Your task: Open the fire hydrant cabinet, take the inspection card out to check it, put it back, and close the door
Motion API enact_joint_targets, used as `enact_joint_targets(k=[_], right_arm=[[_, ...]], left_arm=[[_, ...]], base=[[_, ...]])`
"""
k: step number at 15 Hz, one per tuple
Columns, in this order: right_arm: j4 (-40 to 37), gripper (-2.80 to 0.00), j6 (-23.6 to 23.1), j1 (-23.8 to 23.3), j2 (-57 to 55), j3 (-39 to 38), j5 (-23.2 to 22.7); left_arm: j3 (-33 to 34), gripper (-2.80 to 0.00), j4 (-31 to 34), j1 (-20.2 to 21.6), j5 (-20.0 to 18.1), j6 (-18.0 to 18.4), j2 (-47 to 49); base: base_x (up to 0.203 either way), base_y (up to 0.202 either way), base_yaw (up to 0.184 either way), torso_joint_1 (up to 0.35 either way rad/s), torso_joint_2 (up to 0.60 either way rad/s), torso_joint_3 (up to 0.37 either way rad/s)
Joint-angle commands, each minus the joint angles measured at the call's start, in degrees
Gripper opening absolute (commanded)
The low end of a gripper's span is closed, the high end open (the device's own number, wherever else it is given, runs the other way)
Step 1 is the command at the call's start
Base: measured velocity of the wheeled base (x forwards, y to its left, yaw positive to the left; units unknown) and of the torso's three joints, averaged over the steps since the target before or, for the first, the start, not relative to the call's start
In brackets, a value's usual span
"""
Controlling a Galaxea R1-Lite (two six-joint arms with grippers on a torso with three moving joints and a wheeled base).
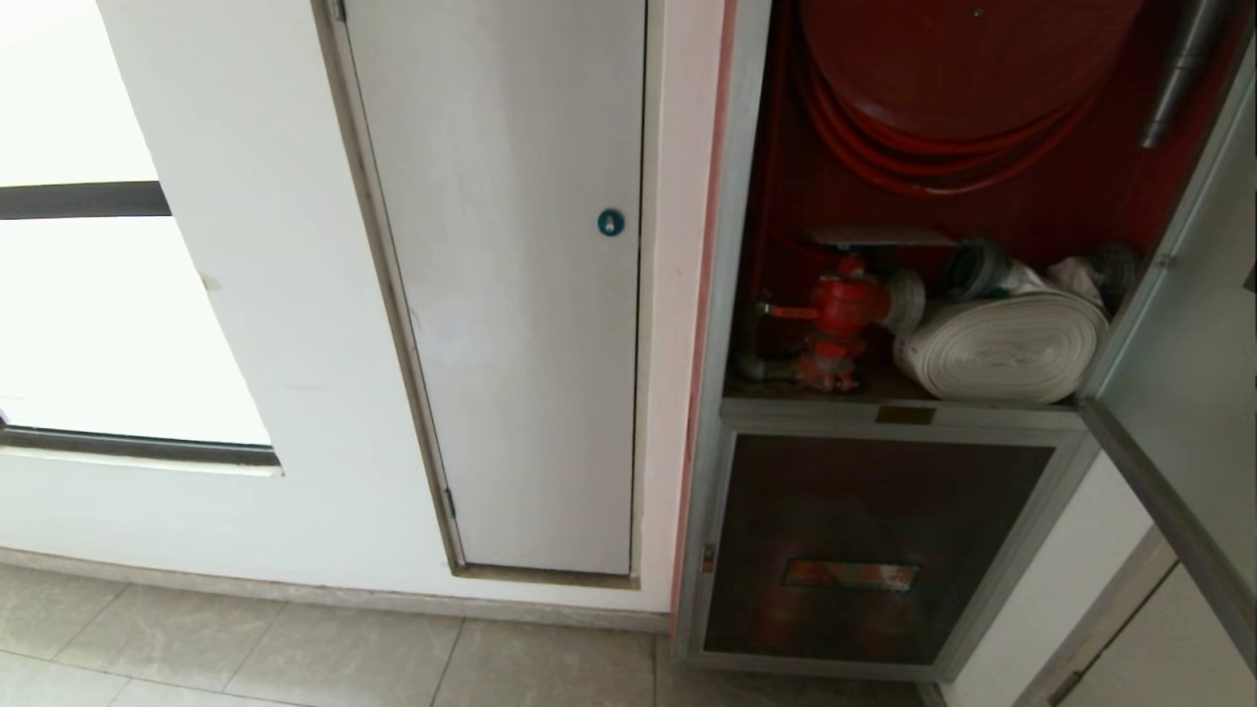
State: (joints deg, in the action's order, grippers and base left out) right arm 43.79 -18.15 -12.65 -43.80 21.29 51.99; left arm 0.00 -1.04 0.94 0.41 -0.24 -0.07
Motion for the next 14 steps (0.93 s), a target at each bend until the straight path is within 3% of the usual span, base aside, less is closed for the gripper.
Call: enact_joint_targets(k=[1,4,7,10,14], right_arm=[[0.2,-2.80,-0.2,0.1,2.4,-0.5,-0.5],[-0.6,-2.80,-0.4,0.1,4.7,-0.7,-1.6],[-8.8,-2.80,-0.3,0.1,11.4,0.3,-1.6],[-12.3,-2.80,-0.3,0.1,16.9,0.7,-1.8],[-19.4,-2.80,-0.1,0.2,24.4,0.4,-5.2]], left_arm=[[0.4,-2.80,0.0,0.0,0.0,0.0,0.1],[0.4,-2.80,0.0,0.0,0.0,0.0,0.1],[0.4,-2.80,0.0,0.0,0.0,0.0,0.1],[0.4,-2.80,0.0,0.0,0.0,0.0,0.1],[0.4,-2.80,0.0,0.0,0.0,0.0,0.1]], base=[[0.000,0.000,0.000,0.000,0.00,0.000],[0.000,0.000,0.000,0.000,0.00,0.000],[0.000,0.000,0.000,0.000,0.00,0.000],[0.000,0.000,0.000,0.000,0.00,0.000],[0.000,0.000,0.000,0.000,0.00,0.000]])
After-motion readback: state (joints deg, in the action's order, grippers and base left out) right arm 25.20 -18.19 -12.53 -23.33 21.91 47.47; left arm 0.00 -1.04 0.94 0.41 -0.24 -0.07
